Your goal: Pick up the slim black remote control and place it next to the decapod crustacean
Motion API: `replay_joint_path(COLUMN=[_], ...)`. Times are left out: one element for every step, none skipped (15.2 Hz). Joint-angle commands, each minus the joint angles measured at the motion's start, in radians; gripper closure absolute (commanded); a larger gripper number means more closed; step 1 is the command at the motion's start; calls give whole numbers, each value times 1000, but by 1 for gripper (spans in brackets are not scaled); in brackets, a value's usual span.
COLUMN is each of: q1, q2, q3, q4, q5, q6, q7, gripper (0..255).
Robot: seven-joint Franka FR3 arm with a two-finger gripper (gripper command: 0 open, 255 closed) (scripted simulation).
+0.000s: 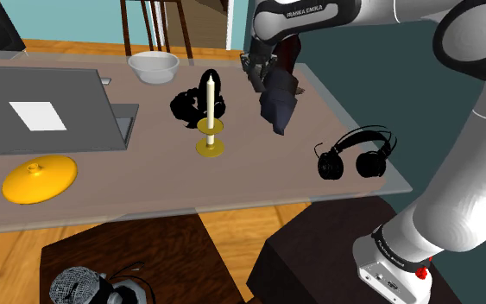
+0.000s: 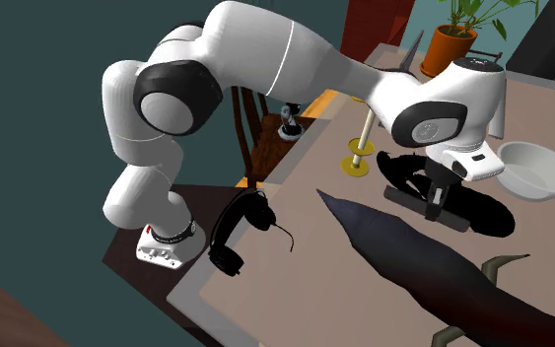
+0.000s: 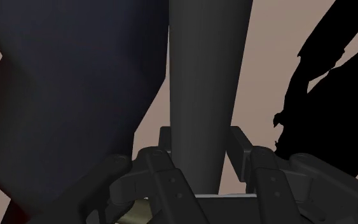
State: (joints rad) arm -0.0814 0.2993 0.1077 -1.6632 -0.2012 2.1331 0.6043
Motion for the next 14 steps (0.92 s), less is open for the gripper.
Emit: replay_joint_path(q1=[0,0,0,0,0,0,1,1,1,1,1,2,2,2], q2=[9,12,16,20,24,29,33,38,43,48,53,58,64,70], q3=[-1,-2,-2,-3,-4,-4,-5,-6,-6,-7,-8,-9,-10,-11], q4=[-12,-21,-29,-37,-45,-52,-59,-66,-73,-79,-86,-92,-97,-103], q5=[-3,-5,-7,-9,-11,-13,-15,-17,-19,-21,-23,-25,-28,-30], q6=[22,34,45,57,69,80,92,103,115,126,137,148,160,171], q7=[4,6,9,11,14,16,19,21,24,26,29,32,35,37], gripper=[255,255,255,255,255,255,255,255,255,255,255,255,255,255])
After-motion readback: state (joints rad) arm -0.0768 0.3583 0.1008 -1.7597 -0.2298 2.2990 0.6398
